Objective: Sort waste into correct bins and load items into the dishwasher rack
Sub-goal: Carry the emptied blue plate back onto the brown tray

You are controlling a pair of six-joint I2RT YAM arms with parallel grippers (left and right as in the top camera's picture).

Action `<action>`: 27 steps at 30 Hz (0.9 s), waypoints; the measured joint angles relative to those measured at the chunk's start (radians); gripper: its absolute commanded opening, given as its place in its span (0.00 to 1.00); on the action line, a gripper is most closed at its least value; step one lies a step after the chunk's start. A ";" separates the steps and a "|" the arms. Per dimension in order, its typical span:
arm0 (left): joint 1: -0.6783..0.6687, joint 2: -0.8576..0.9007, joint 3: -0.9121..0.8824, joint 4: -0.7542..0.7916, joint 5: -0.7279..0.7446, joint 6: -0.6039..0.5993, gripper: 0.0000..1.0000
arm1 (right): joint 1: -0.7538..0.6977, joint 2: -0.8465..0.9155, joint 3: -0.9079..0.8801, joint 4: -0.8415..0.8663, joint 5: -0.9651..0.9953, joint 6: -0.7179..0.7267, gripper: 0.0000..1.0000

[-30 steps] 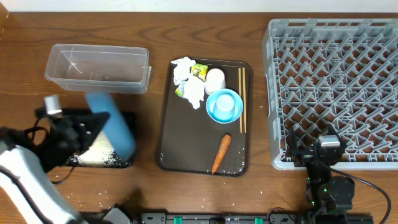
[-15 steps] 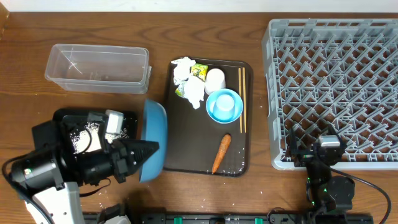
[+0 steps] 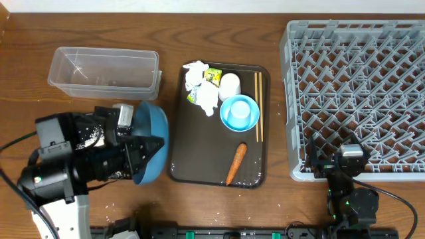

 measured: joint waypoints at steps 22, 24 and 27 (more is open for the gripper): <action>-0.813 0.169 0.000 0.369 -0.637 -0.492 0.06 | 0.000 0.000 0.000 0.001 0.000 0.000 0.99; -0.827 0.218 0.000 0.387 -0.666 -0.503 0.06 | 0.000 0.000 0.000 0.001 0.000 0.000 0.99; -0.832 0.290 0.000 0.422 -0.690 -0.520 0.06 | 0.000 0.000 0.000 0.000 0.000 0.000 0.99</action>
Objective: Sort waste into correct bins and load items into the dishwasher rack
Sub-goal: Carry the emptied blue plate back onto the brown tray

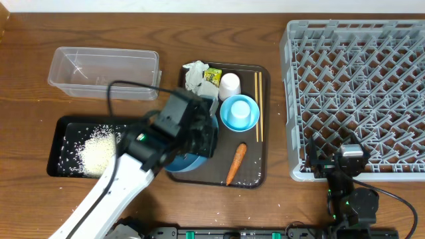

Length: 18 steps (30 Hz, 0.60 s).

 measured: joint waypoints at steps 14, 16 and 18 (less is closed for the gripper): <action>-0.035 0.249 0.000 0.101 -0.028 -0.056 0.06 | 0.000 0.000 0.000 0.000 0.000 0.000 0.99; -0.042 0.276 0.000 0.105 -0.030 -0.056 0.06 | 0.000 0.000 0.000 0.000 0.000 0.000 0.99; -0.045 0.299 0.000 0.108 -0.032 -0.056 0.08 | 0.000 0.000 0.000 0.000 0.000 0.000 0.99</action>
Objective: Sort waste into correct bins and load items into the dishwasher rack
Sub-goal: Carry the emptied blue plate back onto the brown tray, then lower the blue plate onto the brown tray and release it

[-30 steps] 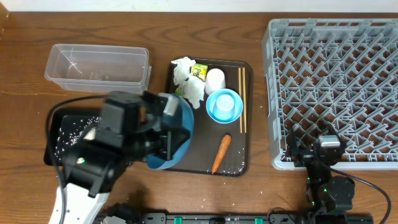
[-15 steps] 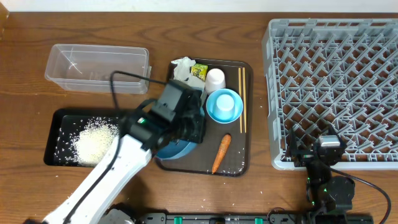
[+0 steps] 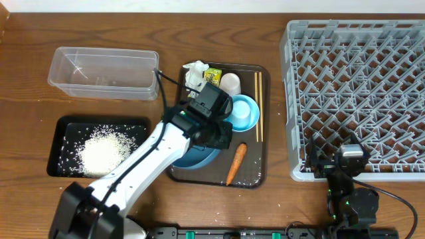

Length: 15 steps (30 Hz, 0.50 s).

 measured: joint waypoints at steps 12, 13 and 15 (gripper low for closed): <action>-0.002 0.015 0.000 0.005 0.000 -0.003 0.48 | 0.000 0.000 0.000 0.000 0.000 0.000 0.99; -0.002 0.014 0.000 0.004 0.004 -0.003 0.47 | 0.000 0.000 0.000 0.000 0.000 0.000 0.99; -0.002 0.010 0.000 0.006 0.025 -0.003 0.47 | 0.000 0.000 0.000 0.000 0.000 0.000 0.99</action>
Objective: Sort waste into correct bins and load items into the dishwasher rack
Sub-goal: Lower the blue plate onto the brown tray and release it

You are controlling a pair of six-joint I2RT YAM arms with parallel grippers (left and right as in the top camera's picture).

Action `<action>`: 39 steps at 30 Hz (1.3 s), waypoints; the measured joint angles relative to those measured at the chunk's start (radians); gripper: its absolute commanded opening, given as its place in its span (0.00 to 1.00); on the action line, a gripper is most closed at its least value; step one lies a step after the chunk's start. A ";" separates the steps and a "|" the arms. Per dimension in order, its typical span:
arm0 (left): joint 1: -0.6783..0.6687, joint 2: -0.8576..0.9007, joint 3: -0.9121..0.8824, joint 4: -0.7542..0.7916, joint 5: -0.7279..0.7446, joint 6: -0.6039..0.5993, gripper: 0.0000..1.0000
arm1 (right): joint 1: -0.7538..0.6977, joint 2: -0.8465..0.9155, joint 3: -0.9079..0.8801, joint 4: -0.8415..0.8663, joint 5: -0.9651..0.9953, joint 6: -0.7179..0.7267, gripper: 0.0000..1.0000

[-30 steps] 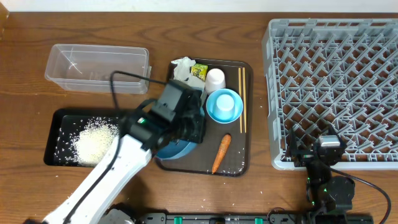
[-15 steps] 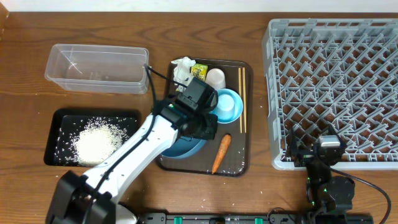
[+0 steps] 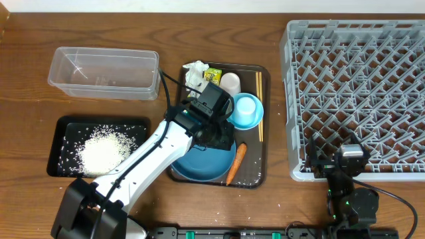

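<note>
A dark blue bowl [image 3: 199, 164] sits mouth-up on the front left of the brown tray [image 3: 264, 174]. My left gripper [image 3: 220, 135] is at the bowl's far rim and appears shut on it; the wrist hides the fingers. On the tray also lie a light blue cup [image 3: 246, 109], a white cup [image 3: 230, 82], chopsticks [image 3: 259, 106], a carrot [image 3: 237, 162], crumpled paper [image 3: 194, 73] and a green wrapper [image 3: 212, 75]. My right gripper [image 3: 333, 164] rests low at the dish rack's front edge; its fingers cannot be made out.
The grey dishwasher rack [image 3: 358, 86] fills the right side. A clear plastic bin [image 3: 105, 72] stands at the back left. In front of it a black bin [image 3: 60, 143] holds a heap of rice [image 3: 99, 149]. My left arm crosses from the front left to the tray.
The blue bowl sat tilted under my left wrist; now it lies lower and flatter on the tray's front left, more of its inside showing. The light blue cup has shifted slightly right.
At first my left gripper held the blue bowl tipped over the black bin at the left. Then rice lay in that bin and the bowl was at the tray's left edge. Later it was over the tray, and now it rests on it.
</note>
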 measured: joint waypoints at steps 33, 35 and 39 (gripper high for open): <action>-0.307 0.169 0.000 0.027 -0.316 0.087 0.47 | 0.000 0.000 0.000 0.000 0.000 0.000 0.99; -0.313 0.178 0.000 0.034 -0.325 0.089 0.47 | 0.000 0.000 0.000 0.000 0.000 0.000 0.99; -0.338 0.180 0.000 0.052 -0.353 0.109 0.47 | 0.000 0.000 0.000 0.000 0.000 0.000 0.99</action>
